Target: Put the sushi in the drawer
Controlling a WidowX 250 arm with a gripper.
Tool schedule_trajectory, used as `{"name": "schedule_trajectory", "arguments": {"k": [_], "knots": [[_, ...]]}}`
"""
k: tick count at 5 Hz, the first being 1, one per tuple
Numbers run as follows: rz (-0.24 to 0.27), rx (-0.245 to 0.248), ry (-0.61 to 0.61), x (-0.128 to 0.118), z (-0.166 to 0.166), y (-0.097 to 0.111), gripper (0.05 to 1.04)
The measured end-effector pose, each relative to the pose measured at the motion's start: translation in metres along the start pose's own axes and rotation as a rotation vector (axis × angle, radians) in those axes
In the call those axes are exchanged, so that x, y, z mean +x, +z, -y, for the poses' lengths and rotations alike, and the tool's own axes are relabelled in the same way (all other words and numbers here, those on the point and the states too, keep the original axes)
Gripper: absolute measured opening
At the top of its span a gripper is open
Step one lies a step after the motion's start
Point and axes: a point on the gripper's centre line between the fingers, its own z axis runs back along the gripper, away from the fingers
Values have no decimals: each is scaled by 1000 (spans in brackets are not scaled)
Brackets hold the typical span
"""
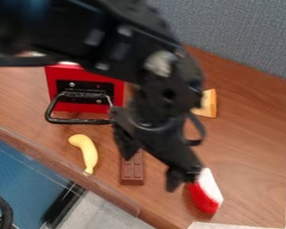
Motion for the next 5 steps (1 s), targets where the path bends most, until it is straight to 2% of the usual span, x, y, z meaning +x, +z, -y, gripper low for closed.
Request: {"name": "schedule_trajectory", "arguments": {"k": [1,2,3,4,5], "knots": [[32,42,126,15,1,-5,1001],[45,33,246,32,5,-9,1001],[42,-3,339,46,10,-14,1001],[3,-33,402,51,16,-24,1001],[-63,-92,499,48,23,-33,1001]]}}
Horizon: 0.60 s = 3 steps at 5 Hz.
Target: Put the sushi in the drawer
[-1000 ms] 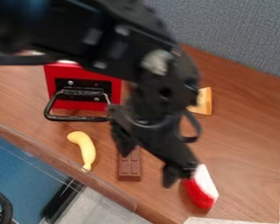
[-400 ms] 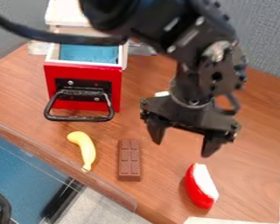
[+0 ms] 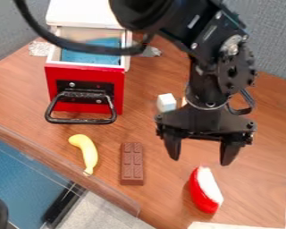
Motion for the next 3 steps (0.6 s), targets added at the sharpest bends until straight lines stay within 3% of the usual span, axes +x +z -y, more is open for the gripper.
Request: {"name": "schedule_trajectory", "arguments": {"k": [1,3], "knots": [[-46,-13,46,-6,3,-8,1001],[-79,7,96,-13,0,-31,1001]]}}
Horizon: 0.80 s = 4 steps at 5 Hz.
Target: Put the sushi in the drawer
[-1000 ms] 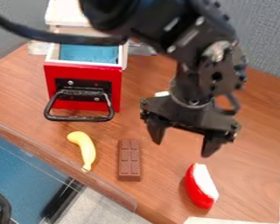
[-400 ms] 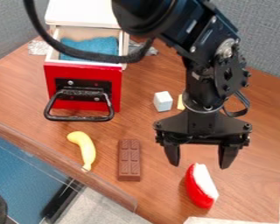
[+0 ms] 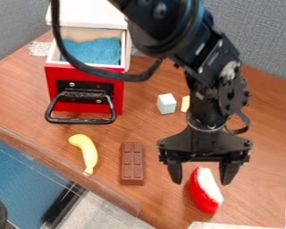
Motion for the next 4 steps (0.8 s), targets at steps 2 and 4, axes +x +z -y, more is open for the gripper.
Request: {"name": "schedule_trajectory", "arguments": {"k": [2,4], "knots": [[-10,27,22,-3,-3,-15,1001],[-21,11,57,-4,-1,-25,1001]]}}
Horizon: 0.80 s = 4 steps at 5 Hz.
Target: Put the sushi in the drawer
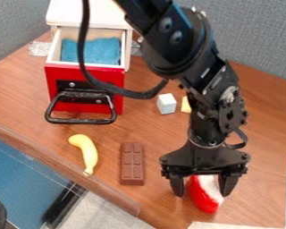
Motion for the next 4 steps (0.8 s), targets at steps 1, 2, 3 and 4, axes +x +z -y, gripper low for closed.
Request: {"name": "schedule_trajectory", "arguments": {"k": [1,2,3,4], "knots": [[-10,4,25,-1,-2,-7,964],[-11,18,41,-2,-6,-11,691],[-4,29,20,-2,-8,-11,641],[-7,46,-38,-5,-10,-5,641]]}}
